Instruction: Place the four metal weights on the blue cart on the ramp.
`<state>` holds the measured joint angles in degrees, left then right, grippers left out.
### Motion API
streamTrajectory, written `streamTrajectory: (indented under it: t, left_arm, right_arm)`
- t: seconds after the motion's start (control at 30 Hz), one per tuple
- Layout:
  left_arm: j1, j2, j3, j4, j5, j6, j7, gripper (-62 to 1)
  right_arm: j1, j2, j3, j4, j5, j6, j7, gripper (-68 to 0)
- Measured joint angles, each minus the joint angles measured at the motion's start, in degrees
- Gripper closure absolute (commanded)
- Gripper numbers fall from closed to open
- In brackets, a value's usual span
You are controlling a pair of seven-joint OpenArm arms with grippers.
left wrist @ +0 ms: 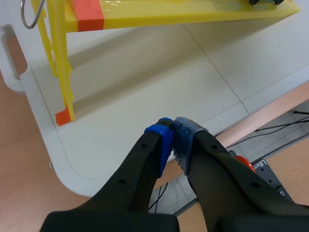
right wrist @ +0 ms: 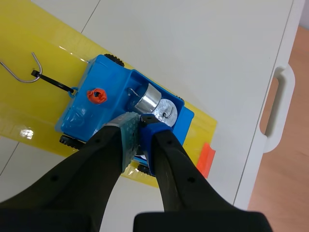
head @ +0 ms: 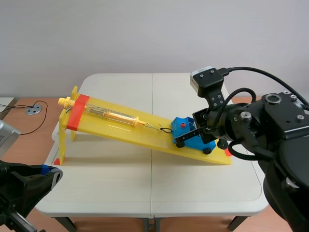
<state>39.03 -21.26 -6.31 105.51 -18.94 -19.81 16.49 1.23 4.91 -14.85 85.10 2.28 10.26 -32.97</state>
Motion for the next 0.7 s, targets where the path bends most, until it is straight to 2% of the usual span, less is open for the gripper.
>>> streamTrajectory:
  t: [0.37,0.53,0.7]
  left_arm:
    - [0.0,0.0,0.0,0.0,0.0,0.0,0.0,-2.7]
    - [0.0,0.0,0.0,0.0,0.0,0.0,0.0,-2.7]
    - [0.0,0.0,0.0,0.0,0.0,0.0,0.0,-2.7]
  right_arm:
    - [0.7,0.0,-0.3,-3.7,-0.2,-0.2,3.6,-1.0]
    - [0.7,0.0,-0.3,-3.7,-0.2,-0.2,3.6,-17.1]
    - [0.8,0.0,-0.3,-3.7,0.4,0.0,3.1,-23.4]
